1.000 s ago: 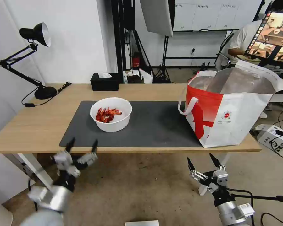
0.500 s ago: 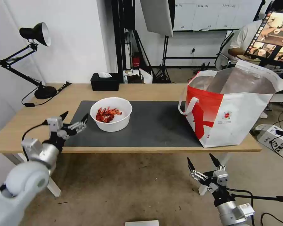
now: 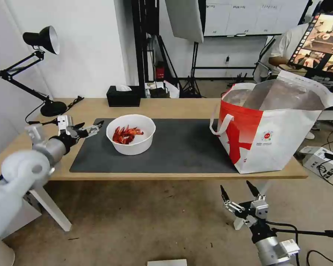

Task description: Pick up the trash from the table and place it into the takeout bag.

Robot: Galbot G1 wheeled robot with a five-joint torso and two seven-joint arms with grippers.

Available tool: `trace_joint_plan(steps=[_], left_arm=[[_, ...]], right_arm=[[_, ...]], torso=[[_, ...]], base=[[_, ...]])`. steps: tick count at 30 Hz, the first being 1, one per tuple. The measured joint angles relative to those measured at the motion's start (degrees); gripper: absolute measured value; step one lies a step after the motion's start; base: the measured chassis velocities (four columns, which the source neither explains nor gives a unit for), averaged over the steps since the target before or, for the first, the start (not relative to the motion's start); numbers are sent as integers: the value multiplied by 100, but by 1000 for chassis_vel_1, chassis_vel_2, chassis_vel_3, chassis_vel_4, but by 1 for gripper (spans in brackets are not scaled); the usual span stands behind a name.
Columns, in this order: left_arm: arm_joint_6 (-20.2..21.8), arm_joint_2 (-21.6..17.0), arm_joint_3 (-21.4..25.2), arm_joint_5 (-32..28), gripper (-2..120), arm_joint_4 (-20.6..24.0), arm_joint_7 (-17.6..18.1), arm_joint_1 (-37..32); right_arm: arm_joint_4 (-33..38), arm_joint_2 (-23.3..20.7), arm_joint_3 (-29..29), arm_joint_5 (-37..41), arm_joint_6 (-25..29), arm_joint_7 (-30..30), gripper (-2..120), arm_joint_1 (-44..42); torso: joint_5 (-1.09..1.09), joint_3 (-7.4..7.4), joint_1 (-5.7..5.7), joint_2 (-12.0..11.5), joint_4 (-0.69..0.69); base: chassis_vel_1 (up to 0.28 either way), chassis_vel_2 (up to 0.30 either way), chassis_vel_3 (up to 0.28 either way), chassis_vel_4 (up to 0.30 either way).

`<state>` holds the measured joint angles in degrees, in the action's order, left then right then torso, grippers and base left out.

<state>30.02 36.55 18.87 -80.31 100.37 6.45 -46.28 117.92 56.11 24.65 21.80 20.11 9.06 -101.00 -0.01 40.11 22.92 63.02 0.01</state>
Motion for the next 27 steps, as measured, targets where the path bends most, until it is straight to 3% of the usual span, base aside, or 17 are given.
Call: trace_joint_plan(steps=[5, 11, 27], left_arm=[[483, 258, -567, -224, 100, -702, 31, 797], [581, 485, -1098, -86, 100, -1152, 73, 1362], [1002, 786, -1832, 313, 100, -1586, 663, 2111]], right_arm=[[0, 0, 0, 0, 0, 0, 100, 0], [0, 0, 0, 0, 0, 0, 100, 0], [0, 0, 0, 0, 0, 0, 100, 0]], torso=[[2, 0, 0, 0, -2], [1, 0, 0, 0, -2], [1, 0, 0, 1, -1]], base=[[0, 0, 0, 0], [0, 0, 0, 0], [0, 0, 0, 0]])
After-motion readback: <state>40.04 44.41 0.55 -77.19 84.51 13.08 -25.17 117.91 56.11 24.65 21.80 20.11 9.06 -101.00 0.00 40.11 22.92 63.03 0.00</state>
